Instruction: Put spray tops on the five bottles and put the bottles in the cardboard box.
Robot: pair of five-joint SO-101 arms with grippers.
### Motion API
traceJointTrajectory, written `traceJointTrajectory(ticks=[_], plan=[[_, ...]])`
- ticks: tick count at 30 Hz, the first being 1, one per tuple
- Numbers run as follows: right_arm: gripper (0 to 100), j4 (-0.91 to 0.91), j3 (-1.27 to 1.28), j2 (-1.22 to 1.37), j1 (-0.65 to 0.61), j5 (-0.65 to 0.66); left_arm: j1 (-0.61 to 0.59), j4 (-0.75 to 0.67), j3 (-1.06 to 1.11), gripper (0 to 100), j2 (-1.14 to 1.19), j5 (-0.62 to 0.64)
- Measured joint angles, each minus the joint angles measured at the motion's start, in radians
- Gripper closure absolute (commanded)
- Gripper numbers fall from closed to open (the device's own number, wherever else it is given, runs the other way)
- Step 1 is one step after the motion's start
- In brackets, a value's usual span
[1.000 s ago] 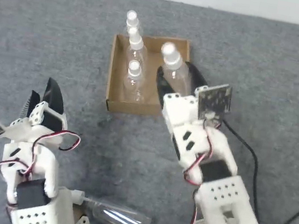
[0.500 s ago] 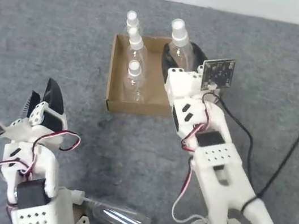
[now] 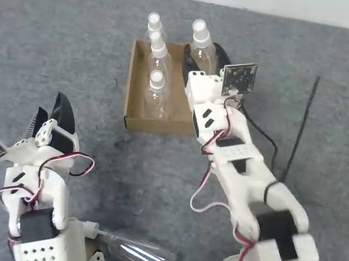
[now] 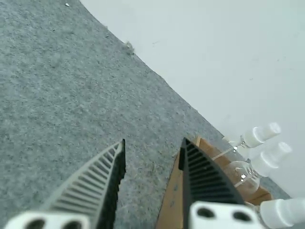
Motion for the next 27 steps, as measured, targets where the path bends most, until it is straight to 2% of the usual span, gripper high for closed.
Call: traceJointTrajectory(ticks=[14,27], plan=[[98.5,-0.178,-0.287,0.483,0.000,0.000,0.000,0.000,0.000,83,0.000,0.000],[98.0,-0.196,-0.437,0.614,0.028,-0.003,0.000,0.000,0.000,83,0.000,0.000]])
